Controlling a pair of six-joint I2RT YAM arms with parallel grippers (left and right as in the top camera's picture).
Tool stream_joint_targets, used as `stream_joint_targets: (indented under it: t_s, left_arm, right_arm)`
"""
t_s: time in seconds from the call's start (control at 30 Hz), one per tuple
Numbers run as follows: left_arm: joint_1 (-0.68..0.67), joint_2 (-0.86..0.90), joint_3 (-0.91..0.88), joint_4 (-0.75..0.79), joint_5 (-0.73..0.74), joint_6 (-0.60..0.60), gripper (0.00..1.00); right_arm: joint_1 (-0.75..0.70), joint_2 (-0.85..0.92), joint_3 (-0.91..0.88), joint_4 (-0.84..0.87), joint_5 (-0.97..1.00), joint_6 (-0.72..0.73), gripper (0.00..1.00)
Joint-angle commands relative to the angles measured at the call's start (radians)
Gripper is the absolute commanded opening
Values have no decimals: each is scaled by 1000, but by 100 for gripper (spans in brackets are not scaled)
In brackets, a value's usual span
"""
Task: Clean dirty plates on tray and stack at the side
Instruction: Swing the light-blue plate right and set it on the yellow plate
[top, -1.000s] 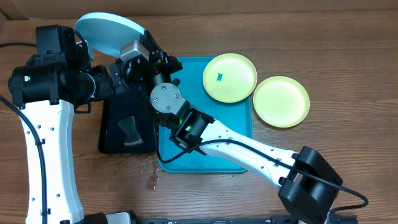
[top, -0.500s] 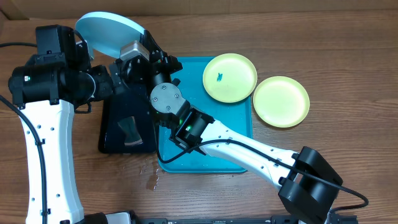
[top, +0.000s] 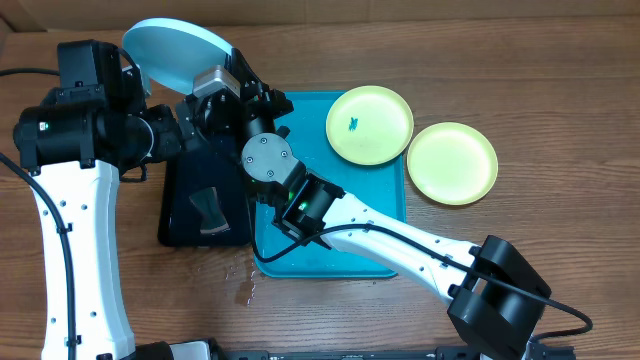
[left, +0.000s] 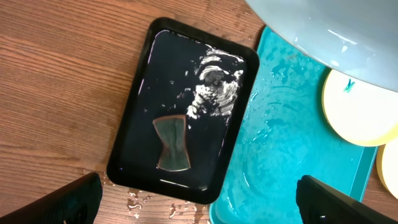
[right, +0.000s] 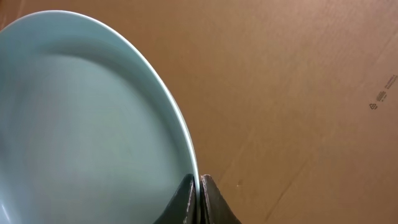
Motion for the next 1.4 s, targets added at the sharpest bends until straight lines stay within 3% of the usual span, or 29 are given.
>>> stream_joint_targets:
  t_s: [0.0, 0.37, 0.5, 0.6, 0.77, 0.9, 1.17, 1.37]
  left_arm:
    - [7, 5, 11, 2, -6, 15, 100]
    - [7, 5, 11, 2, -6, 15, 100]
    - [7, 5, 11, 2, -6, 15, 100]
    - [7, 5, 11, 2, -6, 15, 100]
    - [7, 5, 11, 2, -6, 15, 100]
    - [7, 5, 11, 2, -6, 15, 100]
    - [7, 5, 11, 2, -6, 15, 100]
    - [7, 5, 11, 2, -6, 15, 100]
  right_arm:
    - [3, -8, 19, 11, 4, 0, 4]
    - [3, -8, 19, 6, 17, 3, 4]
    - [3, -8, 19, -73, 66, 80, 4]
    - [3, -8, 19, -230, 75, 204, 4]
    - [3, -8, 19, -608, 60, 608, 4]
    - [2, -7, 19, -852, -61, 892, 4]
    - [-58, -26, 19, -900, -84, 973, 4]
    - [-206, -97, 19, -993, -219, 1225, 4]
